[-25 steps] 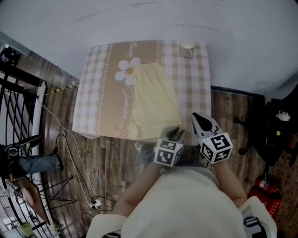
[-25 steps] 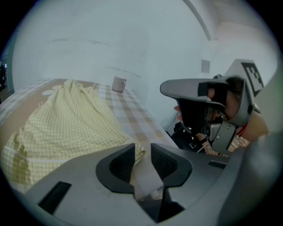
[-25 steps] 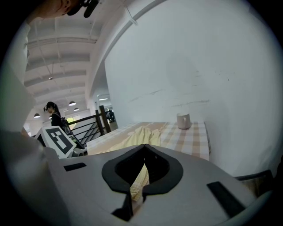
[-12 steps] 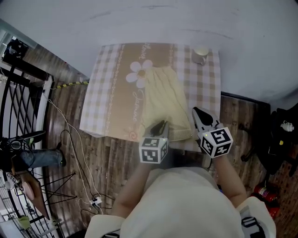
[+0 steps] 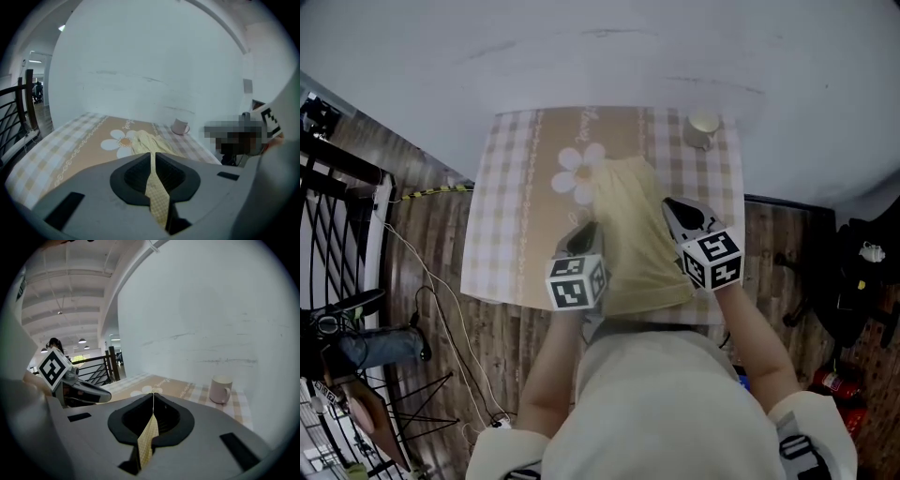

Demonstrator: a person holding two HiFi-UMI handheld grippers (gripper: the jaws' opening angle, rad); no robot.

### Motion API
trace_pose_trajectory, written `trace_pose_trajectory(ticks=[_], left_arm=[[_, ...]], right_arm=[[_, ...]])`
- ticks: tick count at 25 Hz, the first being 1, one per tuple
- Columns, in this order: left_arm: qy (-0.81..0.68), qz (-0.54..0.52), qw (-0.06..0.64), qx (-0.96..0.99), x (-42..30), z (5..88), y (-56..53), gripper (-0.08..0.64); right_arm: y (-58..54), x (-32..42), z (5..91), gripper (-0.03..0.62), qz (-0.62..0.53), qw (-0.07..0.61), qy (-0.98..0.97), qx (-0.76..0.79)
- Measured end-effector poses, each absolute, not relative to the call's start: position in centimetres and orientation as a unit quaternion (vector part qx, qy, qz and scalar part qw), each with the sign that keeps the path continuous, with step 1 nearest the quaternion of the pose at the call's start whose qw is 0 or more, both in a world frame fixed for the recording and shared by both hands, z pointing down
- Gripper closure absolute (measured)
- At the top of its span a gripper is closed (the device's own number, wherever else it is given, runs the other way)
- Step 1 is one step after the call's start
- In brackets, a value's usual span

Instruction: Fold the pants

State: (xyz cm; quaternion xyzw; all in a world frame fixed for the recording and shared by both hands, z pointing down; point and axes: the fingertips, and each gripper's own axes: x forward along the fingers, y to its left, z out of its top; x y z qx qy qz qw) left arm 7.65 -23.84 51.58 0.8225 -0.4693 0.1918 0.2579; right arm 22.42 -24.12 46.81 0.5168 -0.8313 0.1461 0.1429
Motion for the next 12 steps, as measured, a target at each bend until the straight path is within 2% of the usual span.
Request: trace_pose_trajectory(ticks=[12], left_arm=[[-0.439,0.201,0.27,0.833,7.7,53.7,-30.9,0.529]], right_arm=[[-32.1,19.7,52.7,0.589,0.191,0.195,-0.809,0.52]])
